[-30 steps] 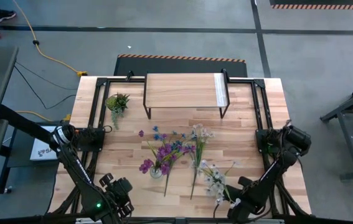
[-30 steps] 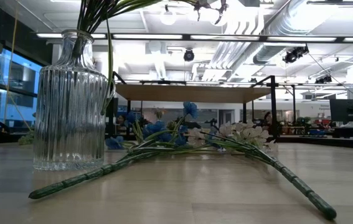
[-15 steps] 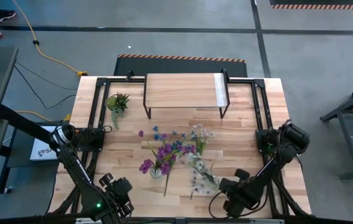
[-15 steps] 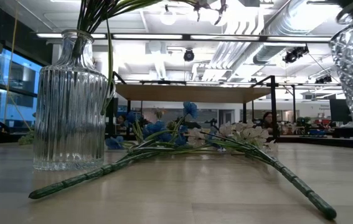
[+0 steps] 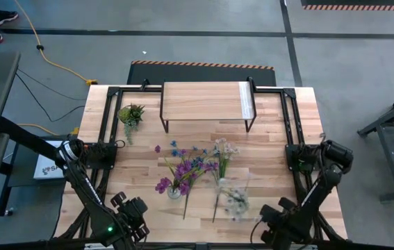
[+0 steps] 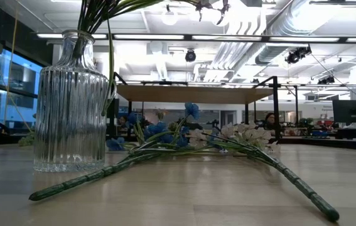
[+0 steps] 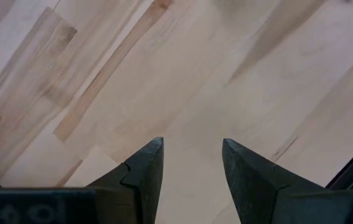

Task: Pick and place flowers into a vace then onto a shelf
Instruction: Adjust the right transparent vase, then put the blue flowers into the left transparent vase

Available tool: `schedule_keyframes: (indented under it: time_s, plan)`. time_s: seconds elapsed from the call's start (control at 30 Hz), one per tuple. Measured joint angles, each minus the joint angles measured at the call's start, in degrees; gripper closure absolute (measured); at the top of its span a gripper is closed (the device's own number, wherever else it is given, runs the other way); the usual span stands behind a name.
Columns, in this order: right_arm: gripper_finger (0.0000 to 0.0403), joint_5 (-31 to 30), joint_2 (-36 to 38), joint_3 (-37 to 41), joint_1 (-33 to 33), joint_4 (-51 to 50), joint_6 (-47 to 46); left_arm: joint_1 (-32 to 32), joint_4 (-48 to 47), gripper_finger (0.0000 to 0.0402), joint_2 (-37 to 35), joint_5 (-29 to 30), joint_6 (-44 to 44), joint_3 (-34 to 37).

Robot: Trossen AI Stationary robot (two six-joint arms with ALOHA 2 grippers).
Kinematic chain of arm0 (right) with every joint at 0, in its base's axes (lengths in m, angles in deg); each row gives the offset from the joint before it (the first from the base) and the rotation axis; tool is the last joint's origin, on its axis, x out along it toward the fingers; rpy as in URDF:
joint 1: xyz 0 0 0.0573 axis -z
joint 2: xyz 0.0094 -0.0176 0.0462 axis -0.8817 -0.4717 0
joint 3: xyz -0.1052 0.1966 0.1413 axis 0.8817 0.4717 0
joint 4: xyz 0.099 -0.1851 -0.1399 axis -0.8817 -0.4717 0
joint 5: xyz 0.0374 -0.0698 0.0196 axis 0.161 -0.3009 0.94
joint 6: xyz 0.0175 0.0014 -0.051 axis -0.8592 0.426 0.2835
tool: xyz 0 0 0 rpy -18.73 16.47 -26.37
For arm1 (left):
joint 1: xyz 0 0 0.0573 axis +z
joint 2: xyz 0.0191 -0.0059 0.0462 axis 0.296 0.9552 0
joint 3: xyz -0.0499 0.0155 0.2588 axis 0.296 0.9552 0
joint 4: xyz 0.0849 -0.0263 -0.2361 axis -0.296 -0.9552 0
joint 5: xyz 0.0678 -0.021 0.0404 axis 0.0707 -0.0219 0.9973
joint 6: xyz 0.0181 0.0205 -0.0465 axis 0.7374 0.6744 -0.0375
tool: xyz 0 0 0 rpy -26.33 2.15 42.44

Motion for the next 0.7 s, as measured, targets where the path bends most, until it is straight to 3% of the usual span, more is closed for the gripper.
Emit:
schedule_keyframes:
  time_s: [0.33,0.7]
  plan:
    - [0.0403,-5.0,6.2,0.0,-0.5,-6.1,-3.5,0.0,-0.7,0.0204,0.0,-1.0,-0.2,0.0]
    - [0.0402,-3.4,17.3,-0.1,3.8,-25.1,-3.1,0.0,-4.4,0.0204,0.0,-2.5,-0.4,0.0]
